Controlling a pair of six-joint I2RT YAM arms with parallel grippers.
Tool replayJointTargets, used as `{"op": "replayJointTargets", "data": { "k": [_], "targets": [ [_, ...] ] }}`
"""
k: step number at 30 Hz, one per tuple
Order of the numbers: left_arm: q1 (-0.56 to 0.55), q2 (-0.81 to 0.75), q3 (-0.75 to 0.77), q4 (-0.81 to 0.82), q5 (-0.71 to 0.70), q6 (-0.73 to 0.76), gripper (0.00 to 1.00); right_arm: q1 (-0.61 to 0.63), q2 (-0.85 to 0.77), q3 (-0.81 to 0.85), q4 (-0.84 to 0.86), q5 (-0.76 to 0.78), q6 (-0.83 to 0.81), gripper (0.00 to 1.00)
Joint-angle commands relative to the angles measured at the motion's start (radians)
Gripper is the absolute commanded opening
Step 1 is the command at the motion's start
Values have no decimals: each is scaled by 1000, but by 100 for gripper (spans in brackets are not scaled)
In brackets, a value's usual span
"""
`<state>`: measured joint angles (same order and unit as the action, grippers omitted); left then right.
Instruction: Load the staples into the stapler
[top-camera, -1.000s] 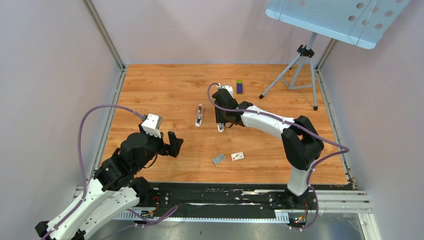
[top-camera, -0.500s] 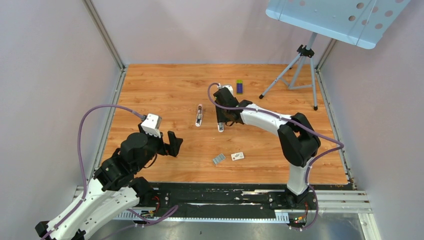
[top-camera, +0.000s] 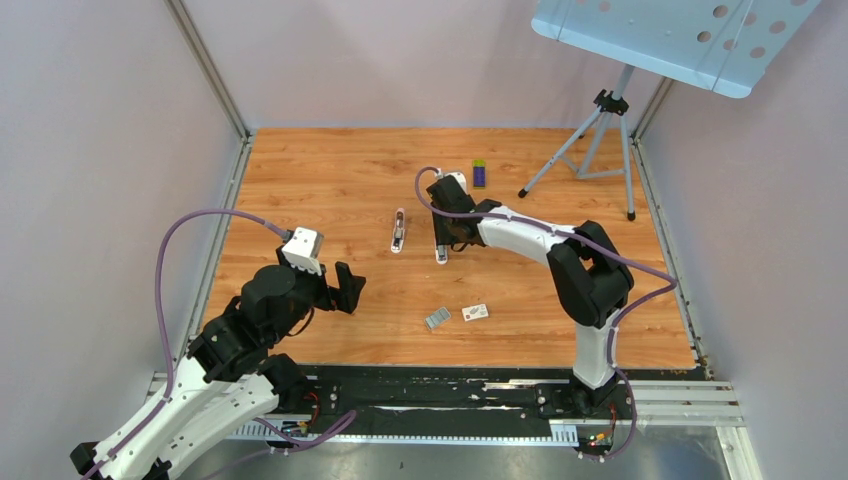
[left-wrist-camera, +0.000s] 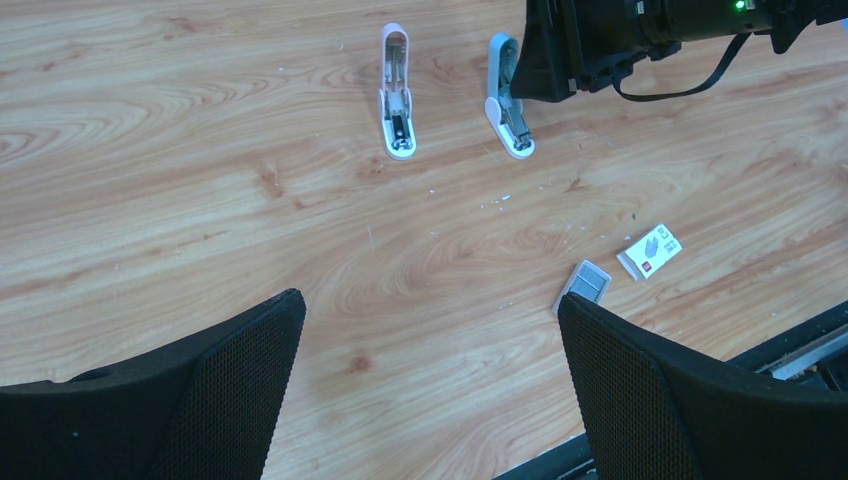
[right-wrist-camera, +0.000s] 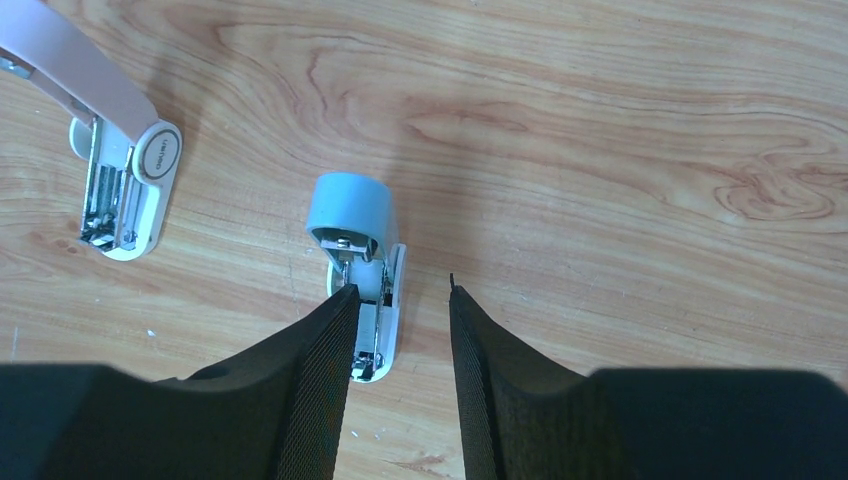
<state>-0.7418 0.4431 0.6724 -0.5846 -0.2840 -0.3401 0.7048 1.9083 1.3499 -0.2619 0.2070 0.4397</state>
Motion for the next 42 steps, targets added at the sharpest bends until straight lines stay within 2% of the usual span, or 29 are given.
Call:
{"op": "replayJointTargets", "data": {
  "k": [1, 16, 42],
  "targets": [
    [5, 0, -9, 3, -11, 10, 100, -16, 30, 28, -1, -11, -5, 42],
    [5, 4, -9, 3, -15, 10, 100, -21, 46, -5, 34, -7, -5, 42],
    [5, 3, -10, 3, -15, 9, 100, -20, -26, -103, 58, -37, 5, 41]
  ]
}}
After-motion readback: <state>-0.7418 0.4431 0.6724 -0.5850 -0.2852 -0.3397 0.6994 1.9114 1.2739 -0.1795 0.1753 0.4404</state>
